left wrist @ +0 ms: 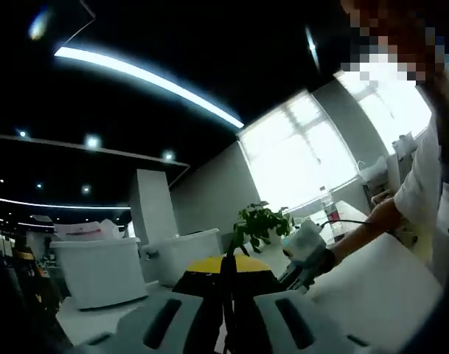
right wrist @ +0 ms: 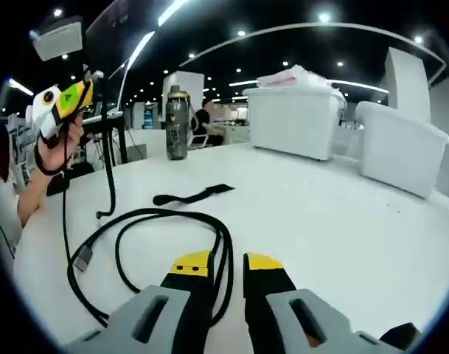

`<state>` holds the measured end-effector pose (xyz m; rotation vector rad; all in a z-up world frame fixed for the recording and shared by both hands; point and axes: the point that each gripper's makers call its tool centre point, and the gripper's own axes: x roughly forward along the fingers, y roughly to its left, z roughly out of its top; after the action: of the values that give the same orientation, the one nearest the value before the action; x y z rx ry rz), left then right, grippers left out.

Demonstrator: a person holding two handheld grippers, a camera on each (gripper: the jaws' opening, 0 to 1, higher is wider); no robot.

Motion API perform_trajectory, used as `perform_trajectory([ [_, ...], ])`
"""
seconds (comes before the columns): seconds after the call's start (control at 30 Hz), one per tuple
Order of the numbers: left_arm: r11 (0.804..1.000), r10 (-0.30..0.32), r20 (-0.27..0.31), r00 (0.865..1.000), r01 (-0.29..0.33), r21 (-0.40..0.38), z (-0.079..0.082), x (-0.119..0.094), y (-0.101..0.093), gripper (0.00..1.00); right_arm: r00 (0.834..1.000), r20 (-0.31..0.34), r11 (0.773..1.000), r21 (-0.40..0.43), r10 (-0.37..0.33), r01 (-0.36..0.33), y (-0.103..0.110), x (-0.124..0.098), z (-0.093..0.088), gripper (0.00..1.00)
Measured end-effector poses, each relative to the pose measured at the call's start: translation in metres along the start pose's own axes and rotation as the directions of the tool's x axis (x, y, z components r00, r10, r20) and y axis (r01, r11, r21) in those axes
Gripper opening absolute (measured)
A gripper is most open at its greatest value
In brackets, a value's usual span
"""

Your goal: Coil the Type-C to USB data cable on the desktop and secure it with Velcro straps.

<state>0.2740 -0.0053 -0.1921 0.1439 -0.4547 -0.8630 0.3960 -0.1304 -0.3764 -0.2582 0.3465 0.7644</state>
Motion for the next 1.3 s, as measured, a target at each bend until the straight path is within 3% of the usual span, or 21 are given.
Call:
perform_trajectory([
  [0.1,1.0,-0.004,0.016,1.0,0.004,-0.013,0.004,-0.001,0.001,0.04,1.0,-0.003,0.999,-0.025,0.021,-0.021,0.009,0.005,0.001,0.1],
  [0.2,1.0,-0.003,0.015,1.0,0.003,-0.019,0.003,-0.001,0.002,0.04,1.0,0.001,0.998,-0.054,0.026,-0.026,0.014,0.003,0.009,0.1],
  [0.27,1.0,-0.003,0.016,1.0,0.003,-0.024,0.002,-0.002,0.002,0.04,0.997,-0.038,0.997,-0.047,0.065,-0.067,0.02,0.004,0.005,0.11],
  [0.33,1.0,-0.005,0.018,1.0,0.006,-0.026,0.003,-0.002,0.001,0.04,0.998,-0.03,0.997,-0.058,0.058,-0.06,0.021,0.006,0.006,0.11],
  [0.57,0.999,-0.023,0.07,0.997,0.025,-0.022,0.022,-0.002,-0.007,0.04,0.995,-0.079,0.99,-0.117,0.066,-0.075,0.024,0.006,0.005,0.07],
  [0.6,0.999,-0.025,0.078,0.997,0.027,-0.024,0.025,-0.002,-0.008,0.04,0.994,-0.09,0.982,-0.172,0.06,-0.074,0.025,0.005,0.005,0.06],
  [0.67,0.998,-0.039,0.102,0.994,0.043,-0.037,0.033,-0.001,-0.011,0.04,0.994,-0.105,0.928,-0.366,0.031,-0.067,0.029,0.005,0.007,0.04],
  [0.73,0.998,-0.045,0.121,0.992,0.05,-0.04,0.04,0.0,-0.013,0.04,0.991,-0.131,0.911,-0.409,-0.007,-0.048,0.028,0.006,0.007,0.02],
  [0.8,0.998,-0.054,0.126,0.991,0.058,-0.03,0.045,0.003,-0.017,0.04,0.992,-0.128,0.87,-0.49,-0.013,-0.052,0.03,0.008,0.01,0.01],
  [0.83,0.998,-0.058,0.125,0.991,0.062,-0.025,0.045,0.003,-0.019,0.04,0.995,-0.1,0.848,-0.53,-0.027,-0.03,0.029,0.006,0.015,0.01],
  [0.97,0.997,-0.073,0.102,0.992,0.073,0.004,0.043,0.007,-0.026,0.04,0.997,0.062,0.856,-0.511,-0.049,0.074,0.024,-0.007,0.045,0.01],
  [1.1,0.995,-0.088,0.049,0.995,0.086,0.044,0.03,0.012,-0.029,0.04,0.975,0.217,0.85,-0.504,-0.046,0.152,0.025,-0.032,0.083,0.01],
  [1.23,0.984,-0.115,-0.025,0.993,0.117,0.133,0.016,0.016,-0.036,0.04,0.921,0.389,0.859,-0.477,0.019,0.184,0.042,-0.07,0.135,0.0],
  [1.3,0.96,-0.087,-0.093,0.992,0.108,0.259,0.003,0.021,-0.035,0.05,0.89,0.452,0.85,-0.49,0.061,0.191,0.055,-0.091,0.158,0.0],
])
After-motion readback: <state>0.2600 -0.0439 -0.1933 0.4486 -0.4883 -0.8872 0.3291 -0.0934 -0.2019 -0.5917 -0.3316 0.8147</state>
